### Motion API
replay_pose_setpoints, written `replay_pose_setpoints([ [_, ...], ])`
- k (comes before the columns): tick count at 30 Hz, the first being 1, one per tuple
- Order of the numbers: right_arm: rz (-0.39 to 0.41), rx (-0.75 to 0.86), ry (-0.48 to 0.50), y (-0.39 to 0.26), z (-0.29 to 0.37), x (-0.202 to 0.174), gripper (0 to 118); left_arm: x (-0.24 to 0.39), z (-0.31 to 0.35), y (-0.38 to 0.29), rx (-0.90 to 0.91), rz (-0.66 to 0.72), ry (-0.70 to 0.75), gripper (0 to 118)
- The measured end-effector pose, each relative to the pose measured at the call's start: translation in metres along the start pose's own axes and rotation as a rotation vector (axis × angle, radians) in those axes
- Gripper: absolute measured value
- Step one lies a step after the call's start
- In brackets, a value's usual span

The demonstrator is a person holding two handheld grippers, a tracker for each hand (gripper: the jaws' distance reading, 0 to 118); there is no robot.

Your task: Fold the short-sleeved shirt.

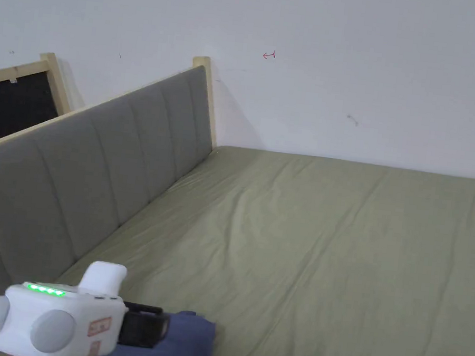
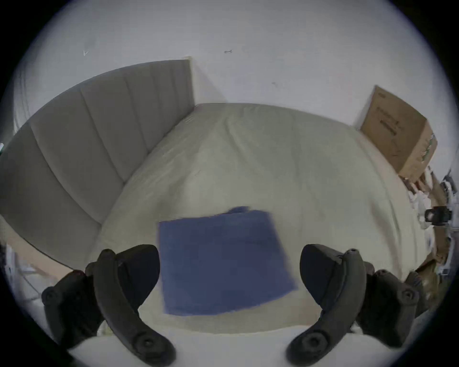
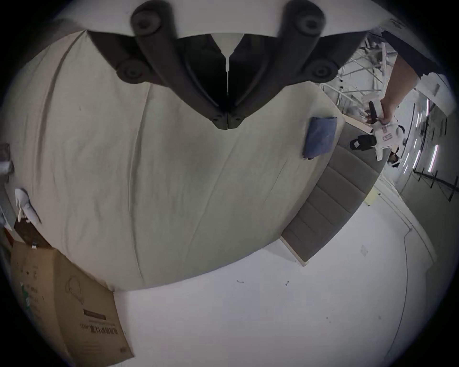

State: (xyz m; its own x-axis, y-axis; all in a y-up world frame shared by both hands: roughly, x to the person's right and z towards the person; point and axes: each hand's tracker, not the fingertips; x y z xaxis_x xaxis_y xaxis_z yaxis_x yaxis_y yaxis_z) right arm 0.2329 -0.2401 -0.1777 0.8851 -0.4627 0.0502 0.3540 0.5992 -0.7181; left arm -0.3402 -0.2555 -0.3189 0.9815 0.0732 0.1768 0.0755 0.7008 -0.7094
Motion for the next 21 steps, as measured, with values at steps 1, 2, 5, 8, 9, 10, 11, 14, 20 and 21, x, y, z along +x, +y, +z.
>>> replay_pose_setpoints([
  [1, 0.009, 0.001, 0.001, 0.000, 0.002, 0.001, 0, 0.014, 0.002, -0.004, -0.008, 0.010, -0.051, 113],
  [2, 0.017, -0.004, -0.003, 0.001, 0.004, 0.000, 0, 0.034, 0.004, -0.009, -0.020, 0.022, -0.119, 104],
  [5, 0.030, -0.049, -0.061, 0.002, 0.011, -0.001, 0, 0.099, 0.007, -0.015, 0.007, 0.016, -0.209, 0],
  [8, 0.052, -0.094, -0.111, 0.008, 0.021, 0.000, 0, 0.164, 0.015, -0.013, 0.086, -0.009, -0.288, 0],
  [9, 0.075, -0.079, -0.121, 0.011, 0.027, 0.005, 0, 0.185, 0.020, -0.008, 0.128, -0.032, -0.323, 0],
  [10, 0.097, -0.023, -0.157, 0.015, 0.036, 0.005, 0, 0.204, 0.026, -0.004, 0.177, -0.048, -0.318, 0],
  [11, 0.107, 0.044, -0.177, 0.019, 0.046, 0.004, 0, 0.221, 0.033, 0.001, 0.228, -0.050, -0.282, 0],
  [14, 0.144, 0.280, -0.168, 0.026, 0.073, -0.005, 0, 0.259, 0.060, 0.014, 0.414, -0.067, -0.225, 0],
  [20, 0.364, 0.901, -0.305, -0.003, 0.099, -0.034, 0, 0.305, 0.101, -0.007, 0.894, -0.128, 0.015, 0],
  [21, 0.376, 0.922, -0.307, -0.007, 0.094, -0.032, 0, 0.310, 0.106, -0.012, 0.917, -0.131, 0.014, 0],
])
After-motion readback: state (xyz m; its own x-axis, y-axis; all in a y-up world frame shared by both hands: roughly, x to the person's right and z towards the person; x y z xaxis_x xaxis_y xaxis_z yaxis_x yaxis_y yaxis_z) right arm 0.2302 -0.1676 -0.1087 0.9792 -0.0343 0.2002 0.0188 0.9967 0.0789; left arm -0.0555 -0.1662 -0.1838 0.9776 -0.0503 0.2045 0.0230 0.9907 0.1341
